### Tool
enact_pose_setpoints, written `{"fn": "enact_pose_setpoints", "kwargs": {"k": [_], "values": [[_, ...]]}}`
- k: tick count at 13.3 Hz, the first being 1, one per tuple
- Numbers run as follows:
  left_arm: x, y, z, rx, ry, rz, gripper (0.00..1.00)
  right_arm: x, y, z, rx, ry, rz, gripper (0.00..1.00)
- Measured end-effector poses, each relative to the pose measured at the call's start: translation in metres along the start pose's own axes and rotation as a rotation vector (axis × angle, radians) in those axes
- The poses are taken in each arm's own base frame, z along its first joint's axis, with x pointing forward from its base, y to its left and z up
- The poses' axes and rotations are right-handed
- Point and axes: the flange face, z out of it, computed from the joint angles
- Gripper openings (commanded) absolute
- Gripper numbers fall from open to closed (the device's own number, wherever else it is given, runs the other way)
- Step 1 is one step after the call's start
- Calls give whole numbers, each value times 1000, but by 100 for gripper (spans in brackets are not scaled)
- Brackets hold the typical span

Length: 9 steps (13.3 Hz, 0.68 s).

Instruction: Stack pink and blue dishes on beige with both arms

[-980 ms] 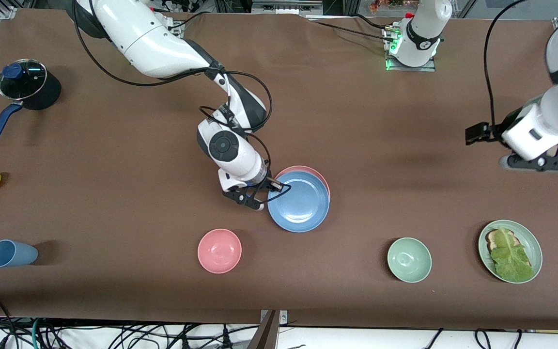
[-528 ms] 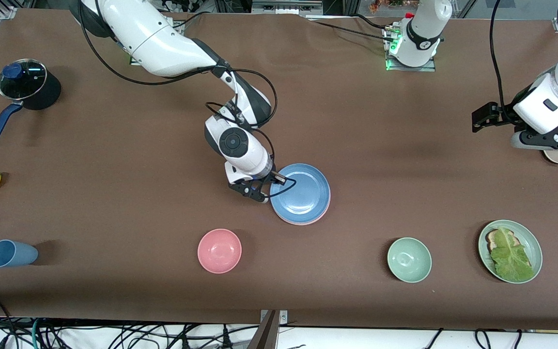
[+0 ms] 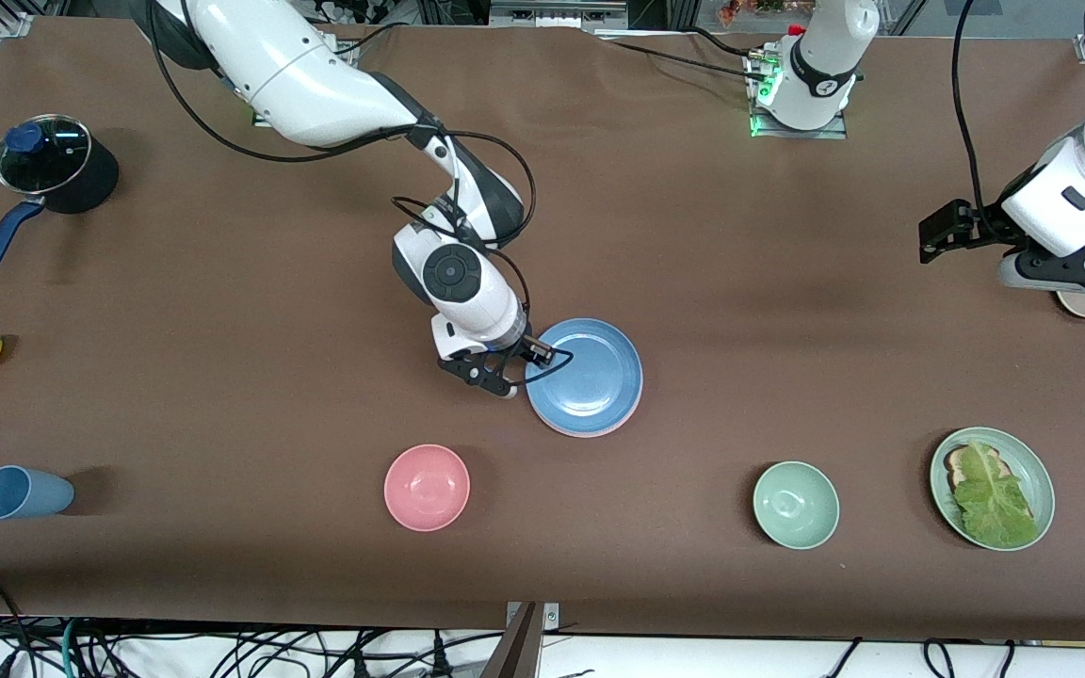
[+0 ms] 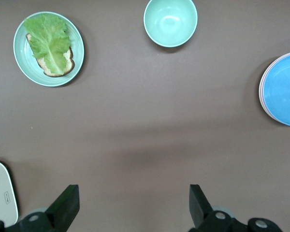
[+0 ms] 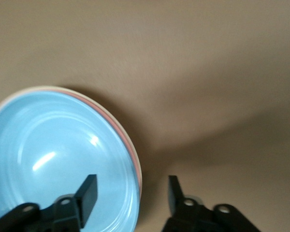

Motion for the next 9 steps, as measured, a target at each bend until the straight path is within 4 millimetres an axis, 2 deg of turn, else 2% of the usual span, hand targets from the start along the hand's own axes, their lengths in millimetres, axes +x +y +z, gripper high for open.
{"fn": "enact_pose_setpoints", "kwargs": {"k": [2, 4, 5, 7, 9], "values": [[1, 0, -6, 0, 15, -1, 100, 27, 7, -40, -51, 43, -18, 100], [2, -1, -7, 0, 18, -1, 100, 70, 28, -86, -72, 74, -88, 100], [3, -1, -6, 0, 16, -1, 100, 99, 47, -109, -77, 87, -127, 100], [4, -1, -3, -1, 10, -1, 100, 162, 99, -151, -79, 106, -183, 100], [5, -1, -1, -1, 8, -1, 100, 206, 153, -183, -99, 62, -259, 100]]}}
